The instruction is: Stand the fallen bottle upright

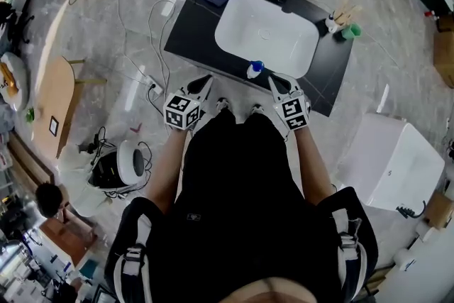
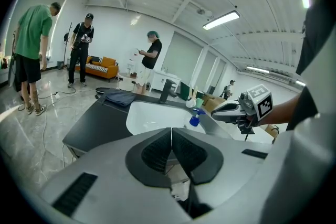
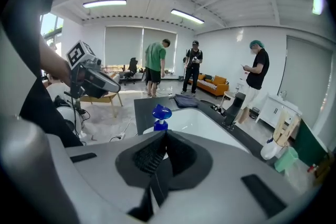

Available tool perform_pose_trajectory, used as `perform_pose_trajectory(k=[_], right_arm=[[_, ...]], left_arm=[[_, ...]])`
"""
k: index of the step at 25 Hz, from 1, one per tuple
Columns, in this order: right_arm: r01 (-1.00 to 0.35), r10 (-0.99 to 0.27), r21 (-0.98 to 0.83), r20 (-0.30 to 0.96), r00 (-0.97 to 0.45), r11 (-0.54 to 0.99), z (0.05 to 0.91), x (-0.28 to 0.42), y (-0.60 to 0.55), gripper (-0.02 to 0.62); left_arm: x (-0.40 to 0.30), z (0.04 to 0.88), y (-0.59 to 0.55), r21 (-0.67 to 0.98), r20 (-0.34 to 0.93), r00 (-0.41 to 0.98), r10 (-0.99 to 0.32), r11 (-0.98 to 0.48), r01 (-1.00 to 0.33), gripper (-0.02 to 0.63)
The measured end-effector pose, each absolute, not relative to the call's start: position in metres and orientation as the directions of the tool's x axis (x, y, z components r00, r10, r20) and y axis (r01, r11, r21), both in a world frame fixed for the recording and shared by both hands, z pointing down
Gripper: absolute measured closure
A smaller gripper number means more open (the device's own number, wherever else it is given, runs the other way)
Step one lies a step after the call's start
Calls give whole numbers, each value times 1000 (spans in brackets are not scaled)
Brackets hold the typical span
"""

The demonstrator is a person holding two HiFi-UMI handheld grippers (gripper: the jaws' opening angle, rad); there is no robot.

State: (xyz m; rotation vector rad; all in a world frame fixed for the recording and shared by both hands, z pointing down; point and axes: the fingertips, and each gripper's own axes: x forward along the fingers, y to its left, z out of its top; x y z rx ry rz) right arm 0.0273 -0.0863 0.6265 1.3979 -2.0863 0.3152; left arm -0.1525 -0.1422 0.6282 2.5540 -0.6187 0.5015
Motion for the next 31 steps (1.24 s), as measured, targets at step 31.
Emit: perform_pose_trajectory(k=[31], right_arm=[[-748, -640, 131, 626, -447, 651, 647, 84, -22, 535]], left_arm=[[-88, 620, -37, 322, 447, 713, -540, -646, -692, 591]])
